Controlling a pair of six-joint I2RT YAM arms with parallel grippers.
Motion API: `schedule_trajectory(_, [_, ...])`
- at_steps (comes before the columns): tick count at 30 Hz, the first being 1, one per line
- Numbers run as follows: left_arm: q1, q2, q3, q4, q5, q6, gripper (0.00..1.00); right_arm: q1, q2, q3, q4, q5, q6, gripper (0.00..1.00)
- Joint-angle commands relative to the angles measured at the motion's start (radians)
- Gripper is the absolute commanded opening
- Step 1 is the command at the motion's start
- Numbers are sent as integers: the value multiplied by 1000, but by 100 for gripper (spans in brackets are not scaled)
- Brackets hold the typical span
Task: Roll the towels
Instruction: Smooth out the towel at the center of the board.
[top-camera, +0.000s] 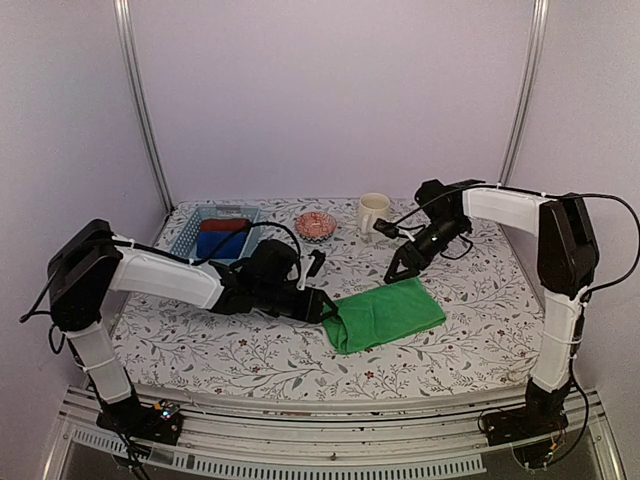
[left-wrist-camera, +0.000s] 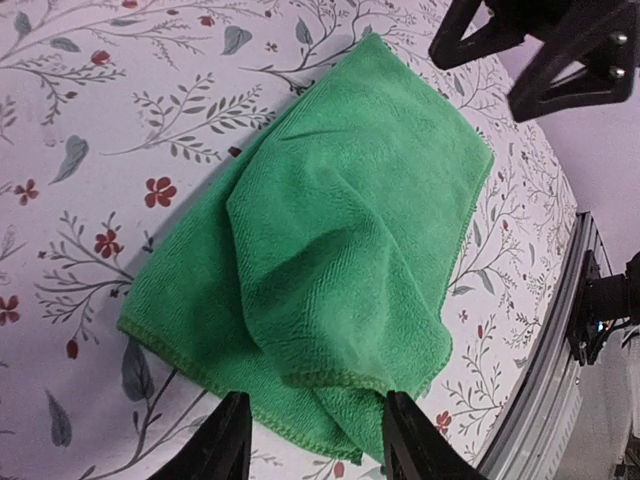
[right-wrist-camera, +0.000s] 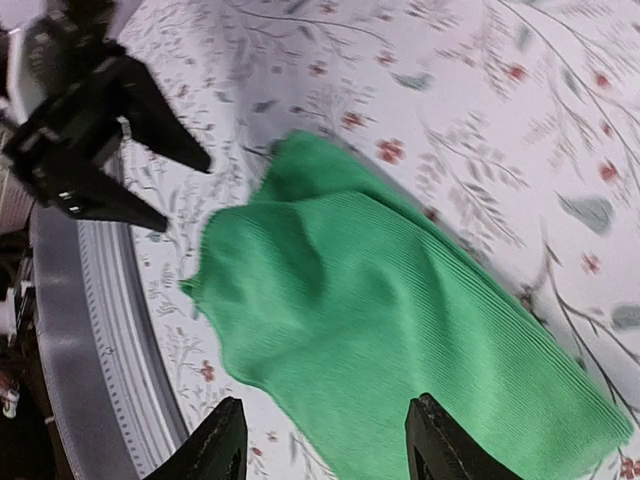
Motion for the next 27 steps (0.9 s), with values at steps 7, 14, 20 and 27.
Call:
schedule_trajectory(7, [-75, 75, 129, -169, -138, 47, 43, -68, -54, -265, 216, 203, -3, 56])
schedule_trajectory(14, [-77, -49, -50, -67, -181, 59, 46, -74, 3, -302, 262, 240, 2, 54])
schedule_trajectory(20, [-80, 33, -4, -38, -171, 78, 44, -75, 10, -314, 269, 249, 1, 54])
schedule_trajectory(27, [-79, 116, 91, -44, -179, 96, 43, -76, 23, -323, 267, 236, 5, 54])
